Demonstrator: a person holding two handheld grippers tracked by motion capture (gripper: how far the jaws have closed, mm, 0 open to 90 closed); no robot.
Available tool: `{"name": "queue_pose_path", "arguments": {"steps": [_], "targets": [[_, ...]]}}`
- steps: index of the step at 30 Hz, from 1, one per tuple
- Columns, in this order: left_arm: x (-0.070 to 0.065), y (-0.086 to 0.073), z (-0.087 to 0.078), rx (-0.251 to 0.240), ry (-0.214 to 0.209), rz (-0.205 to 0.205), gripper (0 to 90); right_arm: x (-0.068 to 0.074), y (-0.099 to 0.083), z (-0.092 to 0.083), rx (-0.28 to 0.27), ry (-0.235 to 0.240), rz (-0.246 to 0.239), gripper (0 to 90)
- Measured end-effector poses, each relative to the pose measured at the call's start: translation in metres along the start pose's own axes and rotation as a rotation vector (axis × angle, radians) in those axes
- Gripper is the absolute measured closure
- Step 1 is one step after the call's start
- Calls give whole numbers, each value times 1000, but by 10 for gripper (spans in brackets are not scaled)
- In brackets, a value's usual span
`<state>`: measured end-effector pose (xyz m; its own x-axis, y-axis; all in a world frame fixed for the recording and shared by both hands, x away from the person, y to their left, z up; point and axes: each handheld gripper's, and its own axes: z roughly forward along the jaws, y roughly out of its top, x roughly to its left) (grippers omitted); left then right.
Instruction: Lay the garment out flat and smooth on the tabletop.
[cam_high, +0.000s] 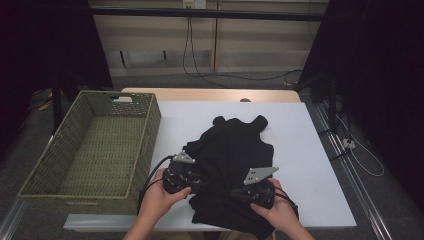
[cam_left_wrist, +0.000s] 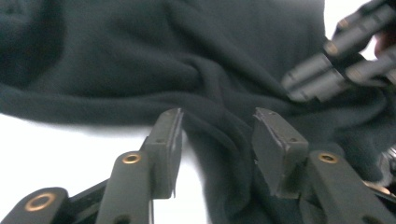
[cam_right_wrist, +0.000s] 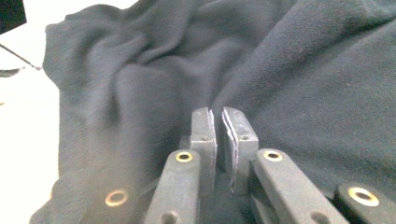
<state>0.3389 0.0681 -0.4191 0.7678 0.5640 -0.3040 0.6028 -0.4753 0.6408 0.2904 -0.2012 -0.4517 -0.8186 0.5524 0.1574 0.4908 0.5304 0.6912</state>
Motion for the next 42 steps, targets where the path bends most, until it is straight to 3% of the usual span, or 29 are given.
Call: {"name": "queue_pose_path", "arguments": {"steps": [3, 7, 12, 17, 20, 23, 24, 25, 26, 27, 28, 33, 39, 42], "targets": [[2, 1, 0, -16, 13, -1, 513, 4, -2, -2, 10, 18, -5, 834], [6, 1, 0, -21, 50, -2, 366, 4, -3, -2, -6, 24, -3, 793], [10, 2, -1, -33, 77, -17, 248, 1, 10, -1, -72, -59, 15, 614], [12, 1, -3, -28, 101, -20, 200, -1, 17, 6, -95, -77, 21, 539], [16, -1, -6, -31, 122, -22, 187, -8, 27, 16, -124, -57, 58, 492], [17, -2, -6, -32, 129, -23, 185, -8, 30, 24, -109, -47, 52, 491], [17, -3, -8, -27, 136, -23, 186, -7, 31, 36, -72, -45, 34, 505], [17, -3, -8, -27, 136, -23, 186, -7, 31, 36, -72, -45, 34, 505], [18, -3, -8, -32, 139, -23, 186, -4, 31, 38, -78, -80, -7, 652], [18, -3, -8, -32, 139, -23, 186, -4, 31, 38, -78, -80, -7, 652], [19, -4, -9, -34, 143, -30, 186, -3, 30, 37, -71, -32, 1, 840], [20, -4, -11, -41, 152, -31, 186, -1, 26, 34, -64, 4, 3, 867], [16, 2, -12, -58, 149, -15, 186, 18, 16, 24, -35, 61, -16, 869], [14, 5, -9, -54, 147, -9, 186, 34, 8, 17, -14, 114, -26, 869]]}}
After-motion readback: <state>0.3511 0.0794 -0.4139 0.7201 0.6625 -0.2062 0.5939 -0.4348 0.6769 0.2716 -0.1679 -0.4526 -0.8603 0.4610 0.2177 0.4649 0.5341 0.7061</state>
